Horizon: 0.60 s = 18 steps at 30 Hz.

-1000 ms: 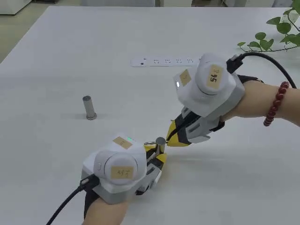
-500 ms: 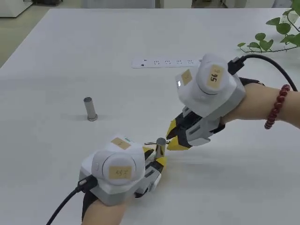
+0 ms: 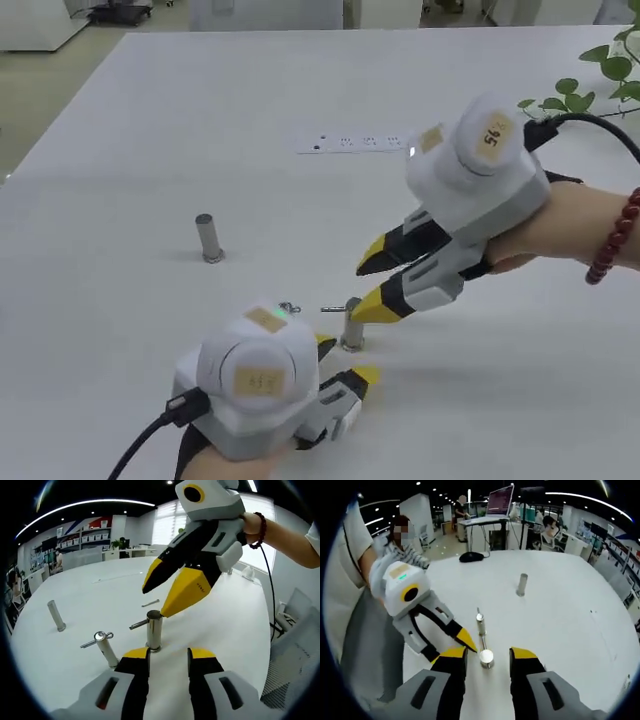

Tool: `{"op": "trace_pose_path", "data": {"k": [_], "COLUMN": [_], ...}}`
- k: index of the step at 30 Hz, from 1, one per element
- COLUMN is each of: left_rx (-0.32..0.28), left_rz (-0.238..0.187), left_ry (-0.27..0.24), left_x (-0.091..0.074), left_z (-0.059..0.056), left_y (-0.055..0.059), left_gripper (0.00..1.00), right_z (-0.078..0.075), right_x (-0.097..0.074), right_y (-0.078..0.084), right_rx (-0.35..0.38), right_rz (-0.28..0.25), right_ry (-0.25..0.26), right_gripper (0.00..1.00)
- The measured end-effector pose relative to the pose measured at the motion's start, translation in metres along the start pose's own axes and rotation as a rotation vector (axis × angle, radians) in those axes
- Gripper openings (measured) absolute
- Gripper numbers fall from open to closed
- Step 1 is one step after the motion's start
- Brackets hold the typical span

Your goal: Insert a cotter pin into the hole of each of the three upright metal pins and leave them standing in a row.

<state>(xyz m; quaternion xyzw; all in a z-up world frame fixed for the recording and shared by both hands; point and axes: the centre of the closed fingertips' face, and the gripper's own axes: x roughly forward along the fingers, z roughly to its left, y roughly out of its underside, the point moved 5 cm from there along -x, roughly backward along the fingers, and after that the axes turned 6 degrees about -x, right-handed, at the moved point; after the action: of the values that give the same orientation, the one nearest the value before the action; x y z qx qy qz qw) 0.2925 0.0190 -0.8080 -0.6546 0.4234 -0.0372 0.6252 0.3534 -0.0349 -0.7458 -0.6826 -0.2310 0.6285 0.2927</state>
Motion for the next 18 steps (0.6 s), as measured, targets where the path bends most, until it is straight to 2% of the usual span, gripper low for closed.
{"op": "trace_pose_path", "data": {"k": [3, 7, 18], "left_rx": [-0.014, -0.024, -0.031], "left_rz": [-0.009, -0.029, -0.079], "left_ry": [0.01, 0.013, -0.012], "left_x": [-0.006, -0.015, -0.046], "left_z": [-0.004, -0.007, -0.003], "left_y": [-0.002, -0.006, -0.016], "left_gripper": [0.3, 0.33, 0.46], "right_z": [-0.002, -0.008, -0.015], "right_x": [-0.001, -0.002, 0.007], "right_y": [-0.006, -0.012, -0.041], "right_rx": [0.047, 0.077, 0.102], "right_rz": [-0.044, -0.073, -0.172], "right_ry": [0.02, 0.045, 0.107], "right_gripper": [0.37, 0.39, 0.45]}}
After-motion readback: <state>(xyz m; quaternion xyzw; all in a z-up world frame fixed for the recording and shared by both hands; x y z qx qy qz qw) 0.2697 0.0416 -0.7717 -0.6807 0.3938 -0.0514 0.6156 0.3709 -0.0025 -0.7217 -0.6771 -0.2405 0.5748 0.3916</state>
